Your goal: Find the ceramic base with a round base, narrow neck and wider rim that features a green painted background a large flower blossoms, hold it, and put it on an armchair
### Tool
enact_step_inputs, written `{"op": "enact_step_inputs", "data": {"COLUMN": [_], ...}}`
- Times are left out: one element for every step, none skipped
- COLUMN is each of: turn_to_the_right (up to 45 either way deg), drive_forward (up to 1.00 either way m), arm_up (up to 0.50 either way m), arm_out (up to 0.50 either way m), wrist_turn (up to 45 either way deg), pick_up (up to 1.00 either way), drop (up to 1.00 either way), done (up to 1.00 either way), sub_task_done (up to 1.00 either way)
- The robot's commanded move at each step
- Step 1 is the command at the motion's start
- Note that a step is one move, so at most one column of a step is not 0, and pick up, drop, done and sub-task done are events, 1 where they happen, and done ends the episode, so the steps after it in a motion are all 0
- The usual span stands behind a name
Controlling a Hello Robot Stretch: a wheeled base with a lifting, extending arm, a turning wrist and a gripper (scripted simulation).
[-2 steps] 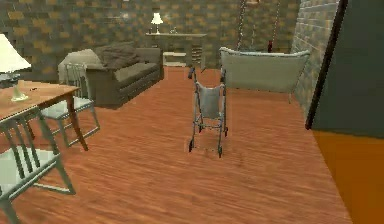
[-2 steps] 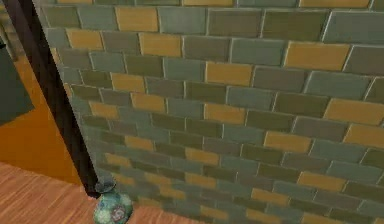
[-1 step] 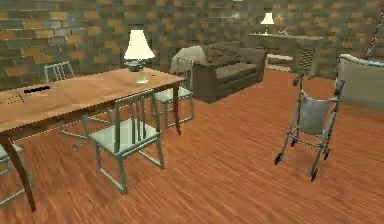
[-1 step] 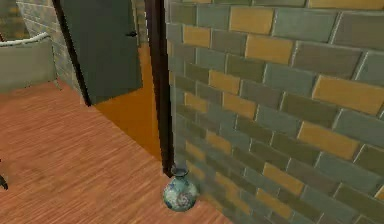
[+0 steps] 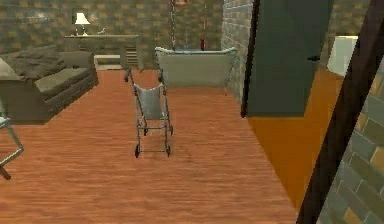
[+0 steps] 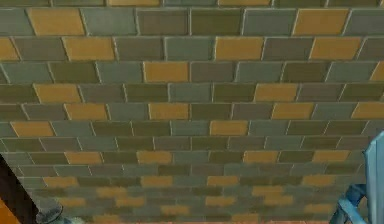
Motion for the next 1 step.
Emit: {"op": "enact_step_inputs", "data": {"turn_to_the_right": [33.0], "drive_forward": [0.00], "arm_up": [0.00], "arm_out": [0.00], "wrist_turn": [0.0], "pick_up": [0.00], "drop": [0.00], "done": [0.00], "sub_task_done": [0.00]}}
